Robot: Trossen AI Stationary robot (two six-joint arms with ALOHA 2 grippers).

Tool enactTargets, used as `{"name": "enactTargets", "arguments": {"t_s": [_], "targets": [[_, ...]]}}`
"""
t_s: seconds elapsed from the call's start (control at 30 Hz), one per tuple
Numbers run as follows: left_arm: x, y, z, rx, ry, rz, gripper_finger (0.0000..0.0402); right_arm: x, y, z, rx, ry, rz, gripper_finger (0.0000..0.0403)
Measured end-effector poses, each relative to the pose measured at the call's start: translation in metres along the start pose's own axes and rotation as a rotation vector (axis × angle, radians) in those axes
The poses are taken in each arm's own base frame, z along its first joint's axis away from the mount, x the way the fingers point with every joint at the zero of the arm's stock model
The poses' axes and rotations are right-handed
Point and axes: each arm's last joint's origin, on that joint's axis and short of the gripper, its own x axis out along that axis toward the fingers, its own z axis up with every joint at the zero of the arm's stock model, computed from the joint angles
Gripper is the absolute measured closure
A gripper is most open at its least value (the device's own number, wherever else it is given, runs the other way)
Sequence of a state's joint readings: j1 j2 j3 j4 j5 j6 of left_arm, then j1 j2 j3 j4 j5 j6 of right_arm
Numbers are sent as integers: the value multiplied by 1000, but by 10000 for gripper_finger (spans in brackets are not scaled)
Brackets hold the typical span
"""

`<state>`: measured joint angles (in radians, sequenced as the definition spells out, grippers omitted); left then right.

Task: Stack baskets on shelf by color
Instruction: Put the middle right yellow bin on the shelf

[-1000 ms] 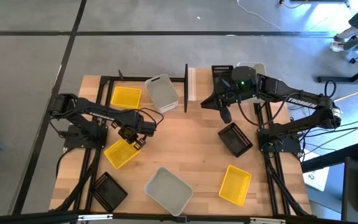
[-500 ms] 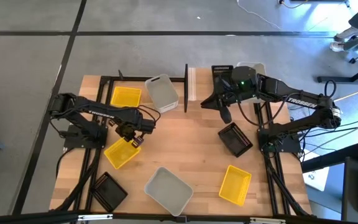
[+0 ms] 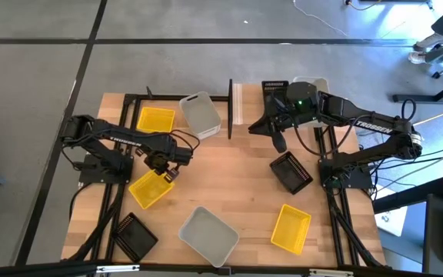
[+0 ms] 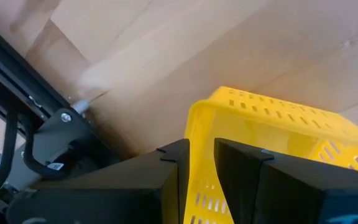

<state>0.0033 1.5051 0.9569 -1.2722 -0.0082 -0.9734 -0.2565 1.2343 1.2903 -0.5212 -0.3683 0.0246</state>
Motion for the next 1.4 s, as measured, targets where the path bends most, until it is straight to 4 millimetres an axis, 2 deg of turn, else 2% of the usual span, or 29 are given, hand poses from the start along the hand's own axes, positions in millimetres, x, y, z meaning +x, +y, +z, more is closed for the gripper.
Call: {"name": "enactTargets", "arguments": {"t_s": [0.83, 1.2, 1.4], "targets": [[0, 7, 10, -68, 29, -21, 335, 0, 0, 0, 23, 0, 0, 348], [25, -1, 15, -21, 110, 68, 335, 0, 0, 0, 19, 0, 0, 348], [28, -4, 17, 12, 105, 59, 335, 0, 0, 0, 19, 0, 0, 348]]}}
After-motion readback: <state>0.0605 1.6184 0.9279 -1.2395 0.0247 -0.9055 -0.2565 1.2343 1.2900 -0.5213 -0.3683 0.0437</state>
